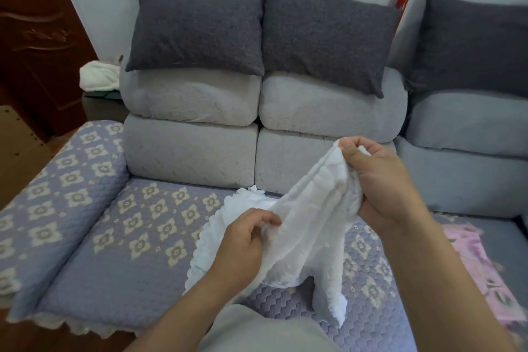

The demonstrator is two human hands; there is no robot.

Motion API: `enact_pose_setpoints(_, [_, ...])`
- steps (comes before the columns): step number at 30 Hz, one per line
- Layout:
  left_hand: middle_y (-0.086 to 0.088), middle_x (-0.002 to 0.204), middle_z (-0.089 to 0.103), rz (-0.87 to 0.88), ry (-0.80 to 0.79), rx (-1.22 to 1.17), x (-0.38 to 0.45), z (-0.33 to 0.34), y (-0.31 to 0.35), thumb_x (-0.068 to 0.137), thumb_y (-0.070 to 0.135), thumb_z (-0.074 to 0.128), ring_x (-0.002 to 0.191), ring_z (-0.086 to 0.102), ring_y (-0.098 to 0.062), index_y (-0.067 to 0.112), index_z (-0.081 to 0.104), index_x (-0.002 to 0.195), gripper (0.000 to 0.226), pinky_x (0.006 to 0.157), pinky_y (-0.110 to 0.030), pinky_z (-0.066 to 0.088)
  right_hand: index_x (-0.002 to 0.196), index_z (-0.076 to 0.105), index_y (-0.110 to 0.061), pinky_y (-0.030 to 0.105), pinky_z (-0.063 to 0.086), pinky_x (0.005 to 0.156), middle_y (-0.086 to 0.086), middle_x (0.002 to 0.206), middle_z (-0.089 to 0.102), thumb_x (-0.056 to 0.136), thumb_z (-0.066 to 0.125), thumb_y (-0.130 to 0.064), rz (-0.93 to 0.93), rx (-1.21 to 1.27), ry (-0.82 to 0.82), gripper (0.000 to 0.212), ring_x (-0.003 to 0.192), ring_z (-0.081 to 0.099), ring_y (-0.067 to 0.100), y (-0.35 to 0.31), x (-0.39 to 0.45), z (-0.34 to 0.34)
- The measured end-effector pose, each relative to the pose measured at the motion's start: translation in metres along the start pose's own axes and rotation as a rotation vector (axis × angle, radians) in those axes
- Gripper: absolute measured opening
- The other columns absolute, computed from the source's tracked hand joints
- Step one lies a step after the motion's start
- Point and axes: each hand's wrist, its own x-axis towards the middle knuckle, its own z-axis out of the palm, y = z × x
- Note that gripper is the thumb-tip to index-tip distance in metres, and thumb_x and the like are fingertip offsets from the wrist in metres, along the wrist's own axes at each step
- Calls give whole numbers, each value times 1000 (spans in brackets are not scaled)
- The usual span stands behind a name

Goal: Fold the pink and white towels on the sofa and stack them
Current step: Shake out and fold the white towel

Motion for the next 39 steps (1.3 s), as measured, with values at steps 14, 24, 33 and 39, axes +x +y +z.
enact_pose_setpoints(14, [16,77,51,11,-79,-102,-14,-7,14,87,16,76,72,51,-4,17,60,69,23,69,-11,39,82,62,-11,28,58,61,5,71,64,100,57,-19,-5,96,125,21,66,64,17,-6,15,-1])
enact_pose_setpoints(24, [10,75,54,429,177,373,-9,-20,2,97,17,56,64,47,-4,12,59,79,19,60,-15,43,75,63,-17,35,52,70,1,69,62,100,59,-22,-95,-64,208,26,65,59,15,0,14,-8])
enact_pose_setpoints(33, [14,86,75,-292,136,-102,-2,-35,24,91,16,71,85,69,-1,32,71,99,18,73,-13,51,75,65,-26,31,48,63,-11,67,60,99,59,-28,-313,-450,309,25,64,54,9,7,15,-17])
enact_pose_setpoints(39, [-10,85,62,-328,-152,-400,13,-47,31,94,23,66,82,56,-24,15,68,86,11,80,-41,46,82,71,-26,25,45,62,-10,74,65,101,57,-22,-282,-300,183,23,62,55,4,6,1,-14])
